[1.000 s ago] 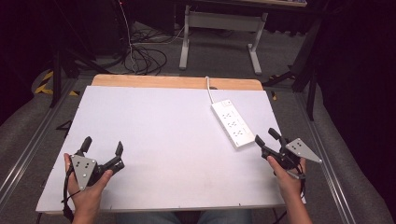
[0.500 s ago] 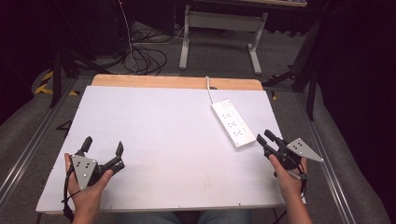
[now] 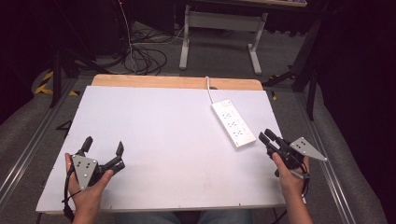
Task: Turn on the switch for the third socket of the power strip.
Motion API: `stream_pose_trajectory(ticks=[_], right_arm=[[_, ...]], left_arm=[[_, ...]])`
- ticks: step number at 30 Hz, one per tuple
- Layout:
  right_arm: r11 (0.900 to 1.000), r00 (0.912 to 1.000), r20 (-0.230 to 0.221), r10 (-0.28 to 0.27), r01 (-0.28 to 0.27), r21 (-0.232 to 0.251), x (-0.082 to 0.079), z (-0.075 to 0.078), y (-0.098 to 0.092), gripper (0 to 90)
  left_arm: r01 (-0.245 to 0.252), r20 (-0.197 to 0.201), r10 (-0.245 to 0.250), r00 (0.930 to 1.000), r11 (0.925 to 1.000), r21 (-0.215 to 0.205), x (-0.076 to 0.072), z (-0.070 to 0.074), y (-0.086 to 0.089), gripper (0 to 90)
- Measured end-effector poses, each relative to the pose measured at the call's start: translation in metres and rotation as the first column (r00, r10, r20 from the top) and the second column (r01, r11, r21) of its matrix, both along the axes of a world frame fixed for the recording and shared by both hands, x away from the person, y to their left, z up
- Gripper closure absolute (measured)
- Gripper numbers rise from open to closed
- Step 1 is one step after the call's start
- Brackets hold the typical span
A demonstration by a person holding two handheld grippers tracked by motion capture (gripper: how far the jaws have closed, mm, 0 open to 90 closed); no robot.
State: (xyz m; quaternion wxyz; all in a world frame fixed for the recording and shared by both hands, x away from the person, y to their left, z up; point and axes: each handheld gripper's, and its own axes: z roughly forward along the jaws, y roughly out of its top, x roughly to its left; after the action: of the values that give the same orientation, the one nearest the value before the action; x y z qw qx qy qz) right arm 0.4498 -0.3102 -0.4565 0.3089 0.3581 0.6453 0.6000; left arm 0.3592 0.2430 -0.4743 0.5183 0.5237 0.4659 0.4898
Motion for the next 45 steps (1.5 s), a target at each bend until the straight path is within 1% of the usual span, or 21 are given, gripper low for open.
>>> stream_pose_trajectory(ticks=[1,2,3,4,6,7,9,12,16,18,21,22,28,32,36,41,43,45], right_arm=[[0.999,0.9996,0.006,-0.026,0.026,-0.035,0.000,0.001,0.000,71.5],[0.999,0.9996,0.006,-0.026,0.026,-0.035,0.000,0.001,0.000,71.5],[0.999,0.9993,-0.012,-0.036,0.036,-0.039,-0.001,0.002,0.000,72.5],[0.998,0.9993,-0.018,-0.034,0.033,-0.045,-0.001,0.004,-0.001,76.1],[0.998,0.9990,-0.017,-0.042,0.041,-0.039,-0.001,0.007,-0.001,82.7],[0.998,0.9990,-0.017,-0.042,0.041,-0.039,-0.001,0.007,-0.001,82.7],[0.999,0.9990,-0.006,-0.045,0.045,-0.030,-0.001,0.009,-0.003,90.0],[0.999,0.9988,-0.039,-0.028,0.028,-0.019,0.000,0.012,-0.005,90.0],[0.999,0.9986,-0.045,-0.027,0.026,-0.024,0.001,0.013,-0.005,90.0],[0.999,0.9983,-0.051,-0.027,0.026,-0.036,0.001,0.017,-0.004,90.0],[1.000,0.9981,-0.059,-0.016,0.014,-0.025,0.002,0.023,-0.004,90.0],[0.999,0.9980,-0.062,-0.012,0.010,-0.030,0.003,0.025,-0.003,90.0],[0.998,0.9975,-0.070,-0.004,0.000,-0.062,0.008,0.032,0.004,90.0],[0.996,0.9953,-0.097,-0.006,-0.003,-0.091,0.014,0.036,0.009,90.0],[0.995,0.9926,-0.122,-0.007,-0.005,-0.103,0.021,0.039,0.013,90.0],[0.990,0.9875,-0.157,-0.013,-0.009,-0.139,0.029,0.036,0.017,90.0],[0.987,0.9846,-0.173,-0.023,-0.004,-0.158,0.032,0.033,0.019,90.0],[0.987,0.9841,-0.176,-0.023,-0.006,-0.163,0.034,0.033,0.019,90.0]], left_arm=[[-0.001,0.002,0.001,1.0000,1.0000,0.001,0.000,0.000,0.000,7.4],[-0.001,0.001,0.001,1.0000,1.0000,0.000,0.000,0.000,0.000,7.4],[-0.001,0.001,0.001,1.0000,1.0000,0.001,0.000,0.000,0.000,7.4],[-0.001,0.001,0.001,1.0000,1.0000,0.002,0.000,0.000,0.000,7.4],[-0.001,0.001,0.001,1.0000,1.0000,0.006,0.000,0.000,0.001,7.3],[-0.002,0.001,0.002,1.0000,1.0000,0.006,0.000,0.000,0.001,7.3],[0.001,-0.002,-0.001,1.0000,1.0000,0.002,0.000,0.000,0.000,7.4],[-0.001,0.000,0.001,1.0000,1.0000,0.006,0.000,0.000,0.000,7.4],[-0.002,0.002,0.002,1.0000,1.0000,0.007,0.000,0.000,0.000,7.4],[-0.002,0.000,0.002,1.0000,1.0000,0.006,0.000,0.000,0.000,7.4],[-0.001,0.000,0.001,1.0000,1.0000,0.010,0.001,-0.001,-0.001,7.4],[0.002,-0.001,-0.002,1.0000,1.0000,0.004,0.001,-0.001,-0.001,7.4],[0.001,-0.003,-0.001,1.0000,1.0000,0.010,0.001,-0.001,-0.001,7.4],[0.001,-0.006,-0.001,1.0000,0.9999,0.013,0.001,-0.002,-0.002,7.4],[-0.001,-0.006,0.001,1.0000,0.9999,0.017,0.001,-0.002,-0.001,7.5],[0.000,-0.009,0.000,1.0000,0.9998,0.018,0.002,-0.002,-0.001,7.5],[-0.001,-0.008,0.001,1.0000,0.9998,0.020,0.002,-0.002,-0.001,7.5],[-0.001,-0.008,0.001,1.0000,0.9998,0.022,0.002,-0.002,-0.001,7.5]])
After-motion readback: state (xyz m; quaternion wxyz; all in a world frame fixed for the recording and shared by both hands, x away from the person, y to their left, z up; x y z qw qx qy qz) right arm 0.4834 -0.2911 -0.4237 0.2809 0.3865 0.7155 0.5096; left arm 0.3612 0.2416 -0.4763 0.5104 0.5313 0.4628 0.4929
